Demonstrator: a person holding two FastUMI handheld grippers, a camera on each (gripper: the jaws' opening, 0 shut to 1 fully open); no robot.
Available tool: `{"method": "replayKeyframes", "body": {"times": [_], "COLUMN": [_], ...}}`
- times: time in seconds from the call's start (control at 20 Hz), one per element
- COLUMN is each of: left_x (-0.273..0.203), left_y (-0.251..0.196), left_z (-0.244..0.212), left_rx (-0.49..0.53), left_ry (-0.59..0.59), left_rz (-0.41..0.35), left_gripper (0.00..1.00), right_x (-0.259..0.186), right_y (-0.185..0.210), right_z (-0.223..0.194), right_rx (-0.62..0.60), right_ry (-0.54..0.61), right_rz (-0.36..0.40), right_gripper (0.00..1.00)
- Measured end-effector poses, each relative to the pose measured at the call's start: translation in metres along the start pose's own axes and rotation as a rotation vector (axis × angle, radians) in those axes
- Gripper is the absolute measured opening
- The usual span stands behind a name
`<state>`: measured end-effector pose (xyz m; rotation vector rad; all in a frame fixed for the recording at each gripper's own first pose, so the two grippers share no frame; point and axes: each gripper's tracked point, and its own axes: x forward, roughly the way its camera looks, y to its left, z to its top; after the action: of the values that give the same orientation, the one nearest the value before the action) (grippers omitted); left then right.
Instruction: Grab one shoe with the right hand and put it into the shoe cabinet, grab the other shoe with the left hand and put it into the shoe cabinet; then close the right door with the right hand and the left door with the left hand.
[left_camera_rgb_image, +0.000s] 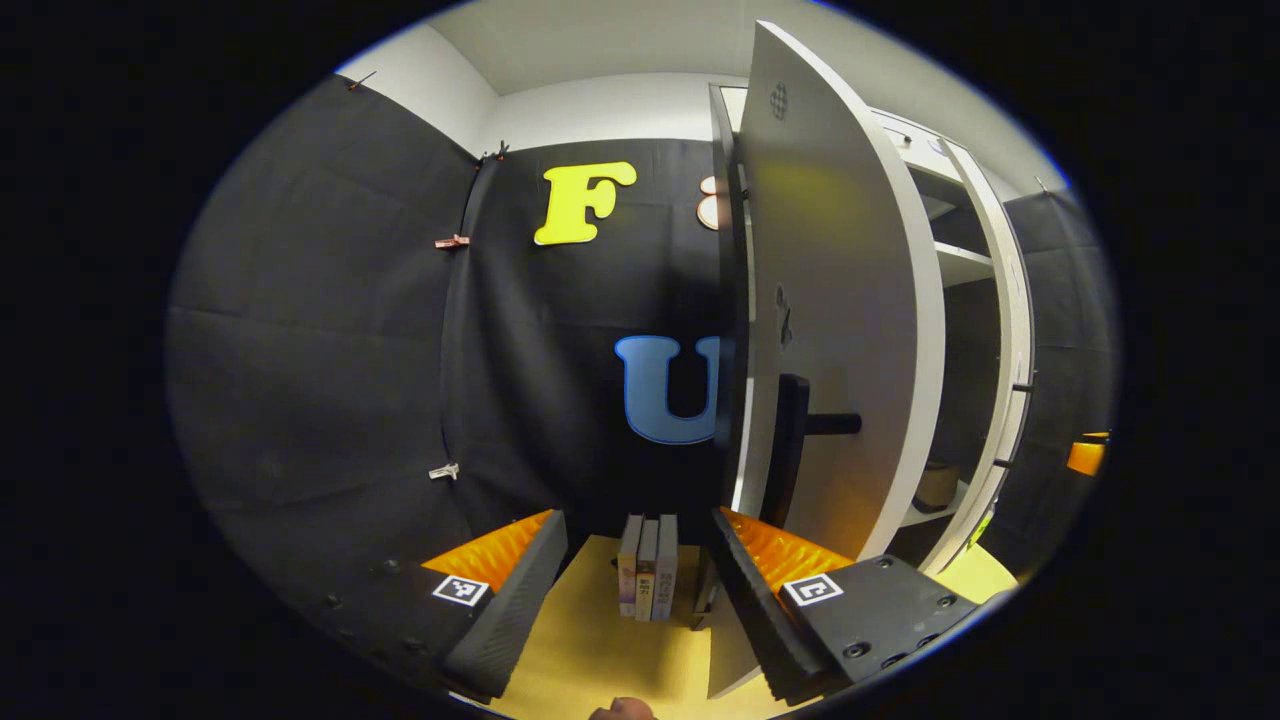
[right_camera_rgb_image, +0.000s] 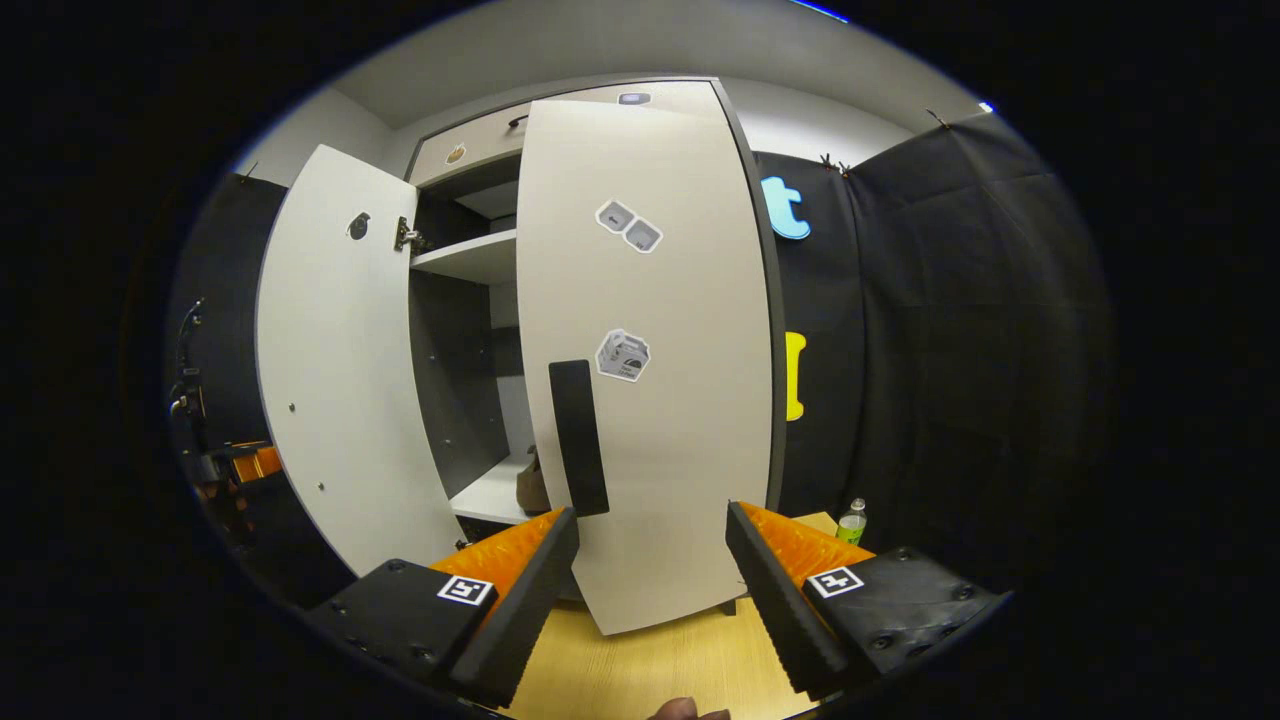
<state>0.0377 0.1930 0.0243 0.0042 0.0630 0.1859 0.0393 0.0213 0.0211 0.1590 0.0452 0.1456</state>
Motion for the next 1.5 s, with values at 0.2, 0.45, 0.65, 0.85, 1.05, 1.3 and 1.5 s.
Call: {"method": "replayKeyframes", "body": {"times": [0.2,0.45,0.65,0.85,1.05,1.3,1.5], "left_x": [-0.007,-0.002,0.015,0.033,0.052,0.075,0.086], "left_y": [-0.045,-0.1,-0.136,-0.171,-0.179,-0.185,-0.187], "left_z": [-0.002,-0.003,0.0,-0.002,-0.004,-0.009,-0.013], "left_rx": [0.002,-0.019,-0.031,-0.041,-0.033,-0.05,-0.04], "left_ry": [0.01,0.009,0.005,0.01,0.009,0.023,0.031], "left_rz": [-0.087,-0.16,-0.207,-0.241,-0.205,-0.178,-0.177], "left_gripper": [0.92,0.89,0.93,0.95,0.94,0.95,0.95], "right_x": [0.001,0.005,0.008,0.012,0.024,0.036,0.042], "right_y": [0.006,0.005,0.005,0.005,0.004,0.01,0.013], "right_z": [0.002,0.008,0.005,0.004,0.004,0.006,0.005], "right_rx": [0.003,0.006,-0.007,0.007,-0.011,-0.014,-0.007], "right_ry": [0.005,0.002,0.015,0.016,0.032,0.03,0.031], "right_rz": [0.023,0.029,0.033,0.037,0.044,0.048,0.051], "right_gripper": [0.98,0.98,0.98,0.98,0.98,0.98,0.98]}}
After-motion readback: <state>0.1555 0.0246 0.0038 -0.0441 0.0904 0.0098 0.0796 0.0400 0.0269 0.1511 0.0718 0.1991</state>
